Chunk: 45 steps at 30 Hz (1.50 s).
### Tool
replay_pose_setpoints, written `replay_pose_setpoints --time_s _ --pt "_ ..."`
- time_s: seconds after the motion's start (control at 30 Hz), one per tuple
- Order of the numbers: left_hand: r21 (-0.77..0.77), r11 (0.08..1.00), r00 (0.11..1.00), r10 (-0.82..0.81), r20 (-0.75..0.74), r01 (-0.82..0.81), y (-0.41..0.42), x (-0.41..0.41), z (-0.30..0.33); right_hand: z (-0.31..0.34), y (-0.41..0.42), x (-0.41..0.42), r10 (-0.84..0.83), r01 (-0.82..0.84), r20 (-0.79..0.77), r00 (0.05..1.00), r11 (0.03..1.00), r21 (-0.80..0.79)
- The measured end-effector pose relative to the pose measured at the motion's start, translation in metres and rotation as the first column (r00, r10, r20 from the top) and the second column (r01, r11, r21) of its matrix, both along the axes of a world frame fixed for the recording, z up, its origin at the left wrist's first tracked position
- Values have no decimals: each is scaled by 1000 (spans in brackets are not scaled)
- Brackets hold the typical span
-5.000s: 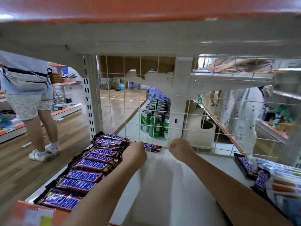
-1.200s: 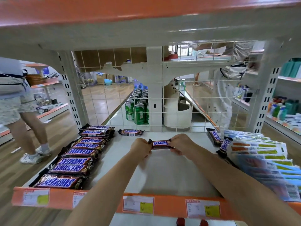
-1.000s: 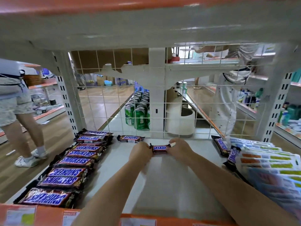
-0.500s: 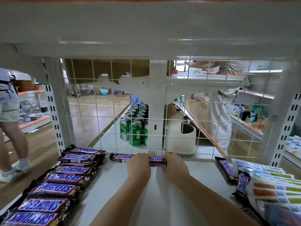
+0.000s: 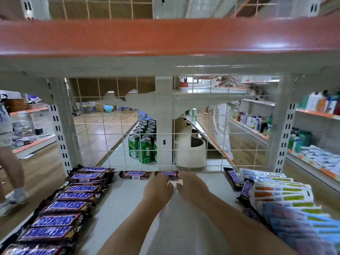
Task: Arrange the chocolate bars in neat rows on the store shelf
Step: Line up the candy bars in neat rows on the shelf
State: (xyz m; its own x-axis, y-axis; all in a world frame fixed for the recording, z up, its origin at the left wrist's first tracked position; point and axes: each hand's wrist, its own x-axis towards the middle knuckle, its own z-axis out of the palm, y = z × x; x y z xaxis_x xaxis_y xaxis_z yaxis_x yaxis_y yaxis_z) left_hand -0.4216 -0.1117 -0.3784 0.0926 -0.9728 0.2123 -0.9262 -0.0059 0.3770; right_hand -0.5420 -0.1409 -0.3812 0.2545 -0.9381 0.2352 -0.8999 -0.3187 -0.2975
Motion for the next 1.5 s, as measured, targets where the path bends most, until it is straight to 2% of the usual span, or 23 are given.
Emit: replay_pose_setpoints --time_s 0.07,0.17,0.4,0.63,0.8,0.87,0.93,1.0,1.1,1.2,1.27,1.4,1.5 --pt "30 999 999 -31 -29 32 14 -10 0 3 16 -10 21 -21 -22 1000 1000 4" --pt "46 996 997 -74 14 73 35 -26 2 11 39 -28 21 -21 -27 999 1000 0" --pt "8 994 992 -113 49 113 82 -55 15 41 90 -80 -17 17 -61 998 1000 -5" --pt "-2 990 987 -139 85 139 114 -78 22 64 128 -123 -85 109 -130 988 976 190" --pt "-26 986 981 -159 114 163 133 -81 21 61 157 -124 -107 189 -224 969 902 388" --pt "-33 985 978 -166 125 172 138 -80 20 59 170 -121 -102 192 -242 965 903 384" --pt "-36 983 976 -174 129 180 142 -78 19 60 178 -116 -61 192 -376 924 927 322" --pt "-31 983 976 -177 126 182 148 -75 20 61 181 -108 -14 191 -477 879 926 325" --pt "-53 980 977 -183 110 190 151 -67 23 62 177 -102 -6 225 -502 865 898 377" --pt "-80 977 976 -186 116 196 152 -56 25 61 169 -100 -40 247 -462 886 883 399" --pt "-86 978 975 -179 135 191 151 -47 24 57 162 -98 -48 214 -407 912 903 373" --pt "-99 981 965 -144 218 168 148 -28 20 48 151 -93 -81 149 -307 948 968 204" --pt "-109 980 937 -122 326 166 149 -18 19 45 147 -85 -45 48 -295 954 999 3"
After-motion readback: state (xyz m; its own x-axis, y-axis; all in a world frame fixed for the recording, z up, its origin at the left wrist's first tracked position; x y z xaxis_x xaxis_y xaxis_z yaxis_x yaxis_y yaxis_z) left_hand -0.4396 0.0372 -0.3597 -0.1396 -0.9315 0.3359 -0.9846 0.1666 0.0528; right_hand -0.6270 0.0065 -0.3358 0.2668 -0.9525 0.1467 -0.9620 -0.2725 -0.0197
